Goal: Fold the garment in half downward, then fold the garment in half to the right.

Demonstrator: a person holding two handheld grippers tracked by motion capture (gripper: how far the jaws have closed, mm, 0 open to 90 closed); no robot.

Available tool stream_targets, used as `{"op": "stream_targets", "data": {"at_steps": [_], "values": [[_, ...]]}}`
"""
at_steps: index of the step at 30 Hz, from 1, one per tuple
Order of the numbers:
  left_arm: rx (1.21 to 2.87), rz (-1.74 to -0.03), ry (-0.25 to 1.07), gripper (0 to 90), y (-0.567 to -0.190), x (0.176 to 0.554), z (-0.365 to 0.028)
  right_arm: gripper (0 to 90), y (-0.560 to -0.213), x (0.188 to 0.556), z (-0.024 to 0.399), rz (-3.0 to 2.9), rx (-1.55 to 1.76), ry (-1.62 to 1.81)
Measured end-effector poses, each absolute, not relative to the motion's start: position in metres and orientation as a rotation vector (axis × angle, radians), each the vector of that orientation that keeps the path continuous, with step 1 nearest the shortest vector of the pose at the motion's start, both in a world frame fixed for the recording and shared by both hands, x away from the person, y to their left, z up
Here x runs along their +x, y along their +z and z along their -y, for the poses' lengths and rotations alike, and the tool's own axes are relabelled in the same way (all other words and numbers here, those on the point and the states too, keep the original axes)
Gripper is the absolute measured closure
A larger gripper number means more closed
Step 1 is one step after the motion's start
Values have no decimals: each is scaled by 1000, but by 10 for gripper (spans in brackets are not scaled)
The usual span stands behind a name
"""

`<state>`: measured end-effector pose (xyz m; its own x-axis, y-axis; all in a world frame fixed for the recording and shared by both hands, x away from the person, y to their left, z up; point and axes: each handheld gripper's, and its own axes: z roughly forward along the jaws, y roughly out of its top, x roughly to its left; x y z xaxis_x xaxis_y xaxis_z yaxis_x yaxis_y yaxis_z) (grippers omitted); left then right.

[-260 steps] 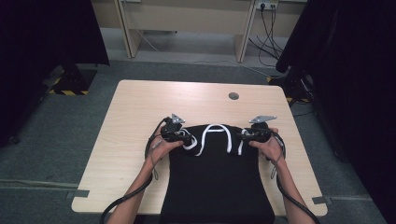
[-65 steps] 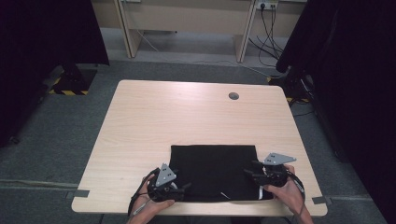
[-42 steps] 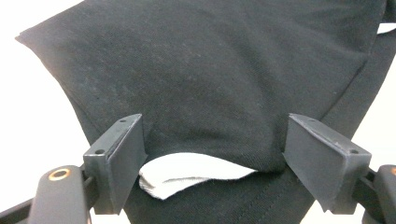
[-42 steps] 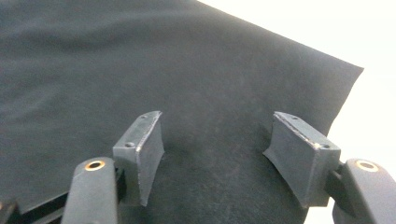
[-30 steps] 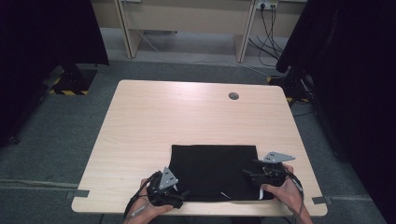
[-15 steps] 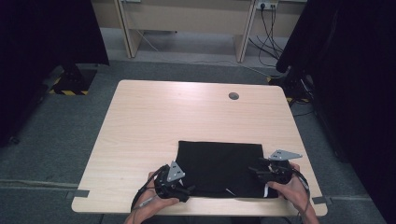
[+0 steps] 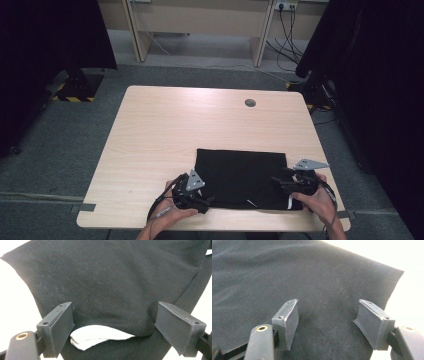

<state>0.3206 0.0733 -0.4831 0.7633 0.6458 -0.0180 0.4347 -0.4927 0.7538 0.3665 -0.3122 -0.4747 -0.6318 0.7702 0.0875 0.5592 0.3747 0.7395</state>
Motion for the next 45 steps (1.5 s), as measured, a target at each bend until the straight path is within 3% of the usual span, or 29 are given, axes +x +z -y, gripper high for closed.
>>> {"op": "stream_targets", "data": {"at_steps": [12,25,34,45], "values": [[2152,-797,348,112,-482,320,-71,348,-476,369,321,-2352,1172,1130],[2093,-831,362,48,-482,308,-105,347,-476,369,320,-2354,1166,1128],[2170,-802,415,14,-483,304,-99,345,-476,368,319,-2354,1164,1118],[2196,-786,417,43,-484,312,-82,343,-476,369,319,-2357,1158,1118]]}}
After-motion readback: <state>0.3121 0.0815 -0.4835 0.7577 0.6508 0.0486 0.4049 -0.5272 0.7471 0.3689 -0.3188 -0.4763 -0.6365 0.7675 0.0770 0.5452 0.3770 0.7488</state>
